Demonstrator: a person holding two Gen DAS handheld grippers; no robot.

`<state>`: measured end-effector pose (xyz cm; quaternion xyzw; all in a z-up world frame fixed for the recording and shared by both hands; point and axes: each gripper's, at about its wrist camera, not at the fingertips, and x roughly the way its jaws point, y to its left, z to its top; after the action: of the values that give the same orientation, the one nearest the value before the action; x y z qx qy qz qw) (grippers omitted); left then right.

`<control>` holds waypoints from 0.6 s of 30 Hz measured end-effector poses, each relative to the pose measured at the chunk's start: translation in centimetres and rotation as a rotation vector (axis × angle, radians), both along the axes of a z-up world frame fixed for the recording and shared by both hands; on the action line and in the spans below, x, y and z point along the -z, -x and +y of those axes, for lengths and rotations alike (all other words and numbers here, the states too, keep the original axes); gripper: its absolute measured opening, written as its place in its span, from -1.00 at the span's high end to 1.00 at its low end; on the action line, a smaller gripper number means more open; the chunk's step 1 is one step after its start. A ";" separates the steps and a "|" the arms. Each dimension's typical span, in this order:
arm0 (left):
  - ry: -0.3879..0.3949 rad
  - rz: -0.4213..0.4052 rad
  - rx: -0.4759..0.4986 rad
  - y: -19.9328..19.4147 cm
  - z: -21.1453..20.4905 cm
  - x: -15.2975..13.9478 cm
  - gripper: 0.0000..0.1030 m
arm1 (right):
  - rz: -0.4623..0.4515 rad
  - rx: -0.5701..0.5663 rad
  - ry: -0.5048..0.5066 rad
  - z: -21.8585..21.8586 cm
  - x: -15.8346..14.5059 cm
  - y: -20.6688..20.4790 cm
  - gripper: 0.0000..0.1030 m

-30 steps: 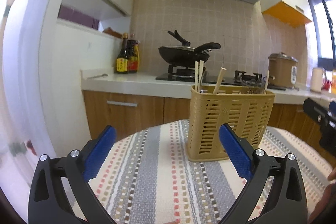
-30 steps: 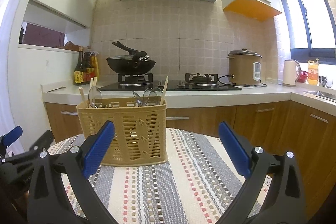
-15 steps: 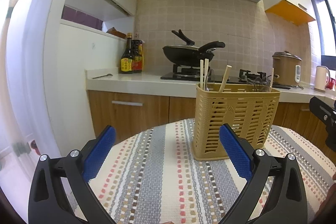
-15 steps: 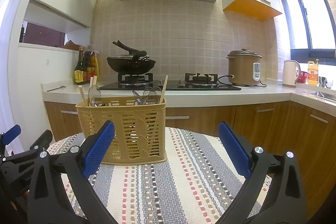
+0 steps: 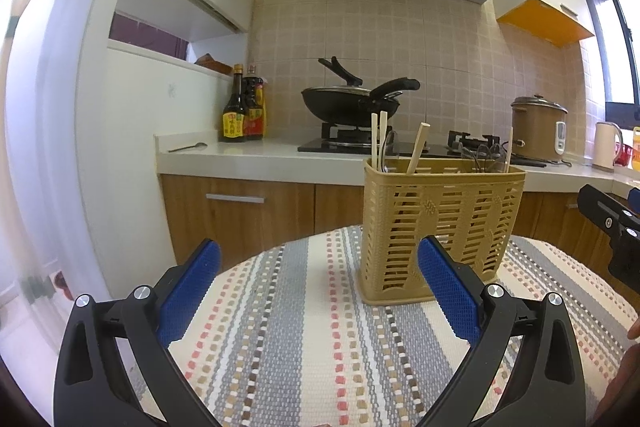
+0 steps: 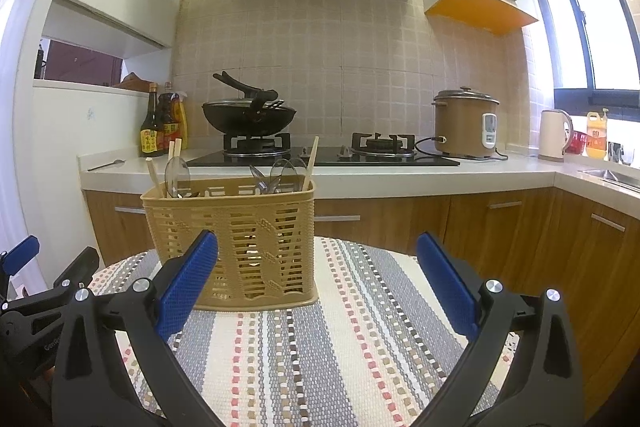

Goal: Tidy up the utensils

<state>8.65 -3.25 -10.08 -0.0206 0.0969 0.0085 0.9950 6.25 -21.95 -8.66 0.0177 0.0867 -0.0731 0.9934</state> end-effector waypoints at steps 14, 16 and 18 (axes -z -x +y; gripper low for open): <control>0.000 -0.001 0.001 0.0 0.1 0.0 -0.85 | 0.001 -0.001 0.002 0.0 0.0 0.0 -0.85; -0.001 0.000 0.001 -0.1 0.1 0.0 -0.85 | 0.002 -0.002 0.003 0.0 0.0 0.0 -0.85; 0.000 0.000 0.001 0.0 0.0 0.0 -0.85 | 0.002 -0.001 0.004 0.0 0.0 0.0 -0.85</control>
<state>8.65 -3.21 -10.04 -0.0206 0.0971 0.0083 0.9950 6.29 -21.94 -8.66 0.0156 0.0876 -0.0726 0.9934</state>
